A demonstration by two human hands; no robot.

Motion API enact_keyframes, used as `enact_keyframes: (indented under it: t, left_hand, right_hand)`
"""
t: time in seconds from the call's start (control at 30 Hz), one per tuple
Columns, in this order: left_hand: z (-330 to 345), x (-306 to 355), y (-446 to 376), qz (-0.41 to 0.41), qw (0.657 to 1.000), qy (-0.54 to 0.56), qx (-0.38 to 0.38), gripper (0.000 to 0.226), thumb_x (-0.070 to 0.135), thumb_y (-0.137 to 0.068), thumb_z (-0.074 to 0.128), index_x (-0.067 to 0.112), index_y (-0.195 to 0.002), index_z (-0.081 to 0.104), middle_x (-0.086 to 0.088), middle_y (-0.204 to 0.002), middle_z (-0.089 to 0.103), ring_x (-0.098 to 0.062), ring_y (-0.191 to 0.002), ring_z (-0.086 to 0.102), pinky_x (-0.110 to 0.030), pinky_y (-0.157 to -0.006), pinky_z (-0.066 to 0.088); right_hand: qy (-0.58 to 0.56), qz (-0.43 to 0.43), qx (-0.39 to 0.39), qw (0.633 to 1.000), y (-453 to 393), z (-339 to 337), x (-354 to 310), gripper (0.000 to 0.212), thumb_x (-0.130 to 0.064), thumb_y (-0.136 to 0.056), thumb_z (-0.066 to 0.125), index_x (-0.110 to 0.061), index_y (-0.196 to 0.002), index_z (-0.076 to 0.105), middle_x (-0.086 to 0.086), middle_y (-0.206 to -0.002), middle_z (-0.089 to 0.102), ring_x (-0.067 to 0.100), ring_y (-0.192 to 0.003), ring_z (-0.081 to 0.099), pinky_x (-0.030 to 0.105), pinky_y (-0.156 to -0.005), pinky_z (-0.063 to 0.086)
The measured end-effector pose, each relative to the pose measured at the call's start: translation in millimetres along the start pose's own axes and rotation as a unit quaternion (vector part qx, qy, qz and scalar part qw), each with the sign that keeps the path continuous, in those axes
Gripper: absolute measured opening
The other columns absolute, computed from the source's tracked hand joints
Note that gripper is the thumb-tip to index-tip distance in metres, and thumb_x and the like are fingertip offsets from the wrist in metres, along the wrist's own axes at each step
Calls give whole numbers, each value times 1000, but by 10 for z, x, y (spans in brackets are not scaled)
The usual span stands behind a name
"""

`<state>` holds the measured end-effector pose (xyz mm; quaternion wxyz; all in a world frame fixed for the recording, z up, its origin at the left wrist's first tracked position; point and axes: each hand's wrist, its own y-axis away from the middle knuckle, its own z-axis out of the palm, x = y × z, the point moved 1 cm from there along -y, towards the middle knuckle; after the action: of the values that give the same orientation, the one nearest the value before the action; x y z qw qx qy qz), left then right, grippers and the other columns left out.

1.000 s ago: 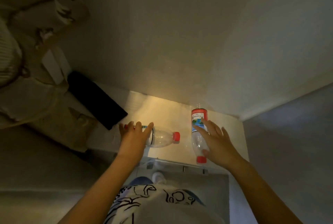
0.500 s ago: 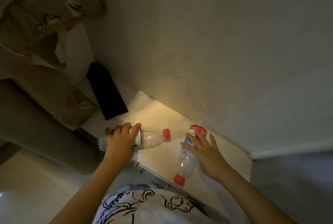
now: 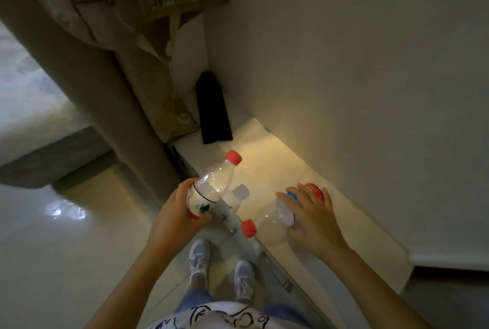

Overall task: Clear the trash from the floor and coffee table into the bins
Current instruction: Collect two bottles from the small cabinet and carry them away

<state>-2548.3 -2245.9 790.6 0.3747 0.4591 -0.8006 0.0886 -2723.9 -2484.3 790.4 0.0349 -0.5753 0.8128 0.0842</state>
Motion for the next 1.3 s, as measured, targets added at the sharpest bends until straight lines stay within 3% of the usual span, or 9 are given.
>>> enact_keyframes:
  t: [0.1, 0.23, 0.4, 0.5, 0.63, 0.77, 0.9, 1.03, 1.3]
  left_hand:
    - [-178, -63, 318, -29, 996, 74, 28, 74, 30, -68, 81, 51, -119, 32, 19, -103, 55, -7, -85, 62, -27, -66, 57]
    - [-464, -200, 700, -40, 984, 130, 113, 78, 31, -67, 82, 43, -130, 37, 19, -109, 58, -4, -93, 62, -23, -68, 56]
    - [-906, -539, 1231, -53, 954, 221, 197, 87, 26, -69, 80, 70, -118, 24, 31, -109, 50, 13, -95, 57, -12, -58, 52]
    - [-1221, -828, 1554, -74, 929, 284, 226, 84, 20, -71, 79, 59, -124, 29, 30, -103, 52, 14, -89, 59, -9, -54, 49]
    - [-1732, -1267, 2032, -106, 898, 345, 252, 85, 29, -66, 76, 42, -136, 30, 15, -115, 50, -7, -101, 57, -24, -74, 51]
    - [-2200, -1710, 2671, -129, 859, 389, 308, 94, 41, -49, 78, 39, -133, 36, 8, -118, 54, -15, -106, 57, -37, -80, 53]
    - [-2474, -2112, 3374, -158, 826, 388, 378, 88, 42, -48, 80, 41, -127, 41, 7, -117, 56, -16, -104, 59, -36, -77, 55]
    - [-2598, -2379, 3947, -186, 792, 377, 442, 79, 42, -50, 81, 54, -117, 41, 12, -116, 55, -12, -102, 59, -29, -72, 54]
    - [-2784, -2716, 4500, -217, 720, 382, 538, 87, 42, -45, 84, 49, -122, 45, 15, -114, 59, -3, -97, 62, -21, -68, 55]
  right_hand:
    - [-70, -30, 49, 996, -45, -106, -269, 78, -34, -60, 81, -24, -132, 52, 2, -126, 56, 27, -116, 52, 43, -97, 39]
    - [-144, -76, 55, 985, -83, -277, -752, 83, -40, -65, 81, -27, -138, 44, -2, -129, 51, 18, -114, 49, 32, -90, 48]
    - [-160, -158, 66, 972, -77, -449, -1545, 80, -40, -70, 76, -33, -140, 38, -8, -131, 48, 12, -115, 49, 24, -84, 51]
    - [-283, -143, 40, 948, -11, -500, -2144, 78, -50, -68, 71, -39, -138, 37, -17, -132, 47, 0, -113, 48, 13, -83, 46]
    - [-464, -78, -30, 882, 88, -428, -3009, 80, -33, -62, 85, -44, -129, 43, -19, -121, 55, 5, -111, 55, 18, -83, 50]
    - [-568, -77, -144, 806, 250, -390, -3858, 90, -48, -46, 86, -42, -127, 49, -13, -120, 60, 12, -110, 59, 37, -90, 53]
    - [-599, -104, -231, 760, 410, -388, -4697, 79, -38, -45, 84, -43, -117, 53, -10, -114, 63, 14, -103, 64, 32, -80, 56]
    - [-597, -139, -293, 733, 551, -383, -5353, 79, -30, -48, 83, -39, -120, 52, -9, -109, 65, 8, -94, 67, 21, -65, 56]
    - [-514, -240, -349, 746, 610, -396, -6365, 90, -50, -46, 82, -43, -129, 46, -6, -124, 59, 21, -111, 59, 51, -93, 51]
